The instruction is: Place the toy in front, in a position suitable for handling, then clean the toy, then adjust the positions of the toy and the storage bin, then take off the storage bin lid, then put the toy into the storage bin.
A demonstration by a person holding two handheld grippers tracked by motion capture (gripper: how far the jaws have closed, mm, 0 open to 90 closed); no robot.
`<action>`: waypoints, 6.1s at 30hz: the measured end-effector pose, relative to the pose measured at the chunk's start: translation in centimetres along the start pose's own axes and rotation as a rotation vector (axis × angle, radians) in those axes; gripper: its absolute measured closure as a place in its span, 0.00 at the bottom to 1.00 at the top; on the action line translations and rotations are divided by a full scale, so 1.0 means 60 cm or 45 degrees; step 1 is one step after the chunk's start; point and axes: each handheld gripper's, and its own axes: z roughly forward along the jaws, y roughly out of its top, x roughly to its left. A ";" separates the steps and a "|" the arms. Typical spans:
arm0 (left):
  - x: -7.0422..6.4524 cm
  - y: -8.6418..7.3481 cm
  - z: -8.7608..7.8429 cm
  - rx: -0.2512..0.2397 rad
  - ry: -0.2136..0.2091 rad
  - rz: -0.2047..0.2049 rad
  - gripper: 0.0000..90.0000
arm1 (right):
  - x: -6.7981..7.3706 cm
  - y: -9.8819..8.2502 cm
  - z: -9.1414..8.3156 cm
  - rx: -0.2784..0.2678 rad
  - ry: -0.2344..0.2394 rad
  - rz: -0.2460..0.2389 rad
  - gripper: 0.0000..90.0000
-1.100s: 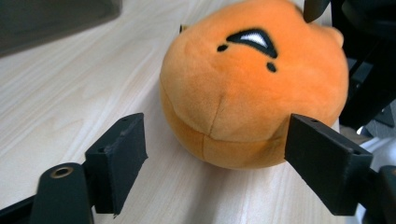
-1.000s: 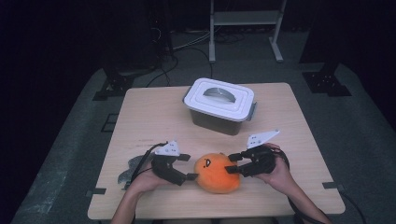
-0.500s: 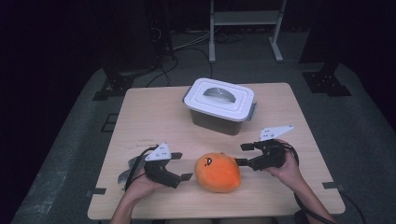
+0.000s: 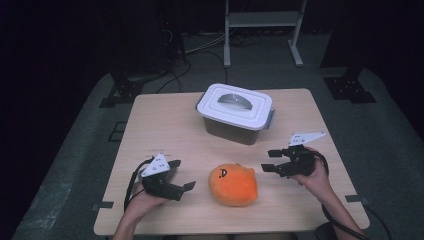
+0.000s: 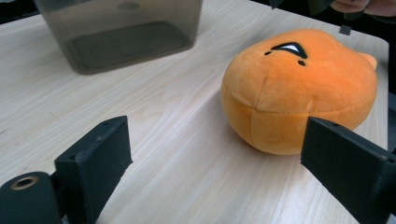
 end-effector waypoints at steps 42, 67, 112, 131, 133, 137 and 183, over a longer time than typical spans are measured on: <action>0.015 0.004 -0.024 -0.070 0.040 -0.044 0.03 | -0.008 0.186 0.006 0.044 -0.005 -0.213 0.31; 0.018 0.003 -0.020 -0.053 0.029 -0.038 0.03 | -0.049 0.276 0.045 0.047 -0.050 -0.303 0.31; 0.016 0.002 -0.025 -0.047 0.013 -0.044 0.03 | -0.155 0.329 0.159 0.167 -0.116 -0.235 0.40; 0.017 0.000 -0.027 -0.039 0.015 -0.061 0.03 | -0.158 0.325 0.165 0.160 -0.071 -0.208 0.68; 0.017 0.000 -0.027 -0.035 0.015 -0.059 0.03 | -0.160 0.324 0.164 0.157 -0.064 -0.197 0.70; 0.016 0.000 -0.027 -0.033 0.016 -0.059 0.03 | -0.160 0.322 0.162 0.156 -0.052 -0.188 0.71; 0.017 -0.002 -0.035 -0.043 0.029 -0.061 0.03 | -0.063 0.296 0.174 0.214 0.182 -0.316 0.73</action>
